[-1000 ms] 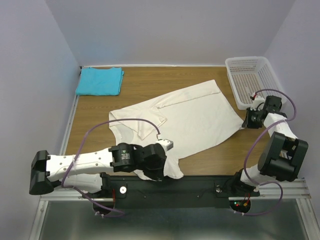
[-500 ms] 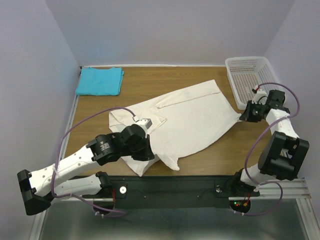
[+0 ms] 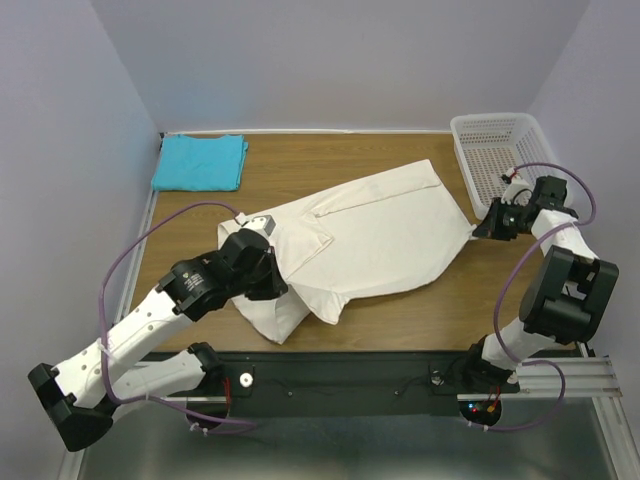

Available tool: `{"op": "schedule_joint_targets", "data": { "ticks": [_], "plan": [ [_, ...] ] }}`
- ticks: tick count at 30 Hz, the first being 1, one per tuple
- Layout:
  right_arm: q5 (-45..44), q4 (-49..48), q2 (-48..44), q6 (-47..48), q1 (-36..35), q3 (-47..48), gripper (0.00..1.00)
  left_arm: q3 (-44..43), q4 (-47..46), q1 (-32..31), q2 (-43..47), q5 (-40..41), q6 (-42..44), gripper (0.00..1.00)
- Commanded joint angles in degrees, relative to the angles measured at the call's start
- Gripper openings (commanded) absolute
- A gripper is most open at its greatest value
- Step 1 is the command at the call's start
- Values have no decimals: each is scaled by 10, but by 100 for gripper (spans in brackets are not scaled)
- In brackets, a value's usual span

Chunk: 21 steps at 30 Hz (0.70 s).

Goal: Fold and stack the t-shirts
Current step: Fold the tshirt

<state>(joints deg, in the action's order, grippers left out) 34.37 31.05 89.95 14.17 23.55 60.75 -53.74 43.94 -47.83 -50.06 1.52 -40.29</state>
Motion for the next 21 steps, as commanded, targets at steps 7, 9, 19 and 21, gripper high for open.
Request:
{"op": "schedule_joint_targets", "data": {
  "ticks": [7, 9, 19, 21],
  "plan": [
    [53, -22, 23, -23, -3, 48, 1, -41, 4, 77, -5, 19, 58, 0],
    [59, -21, 26, -26, -6, 53, 0, -42, 5, 87, -6, 19, 65, 0],
    [55, -33, 48, -47, -45, 82, 1, -30, 6, 137, 0, 13, 84, 0],
    [49, -38, 54, -49, -55, 86, 1, -26, 8, 149, 1, 15, 87, 0]
  ]
}}
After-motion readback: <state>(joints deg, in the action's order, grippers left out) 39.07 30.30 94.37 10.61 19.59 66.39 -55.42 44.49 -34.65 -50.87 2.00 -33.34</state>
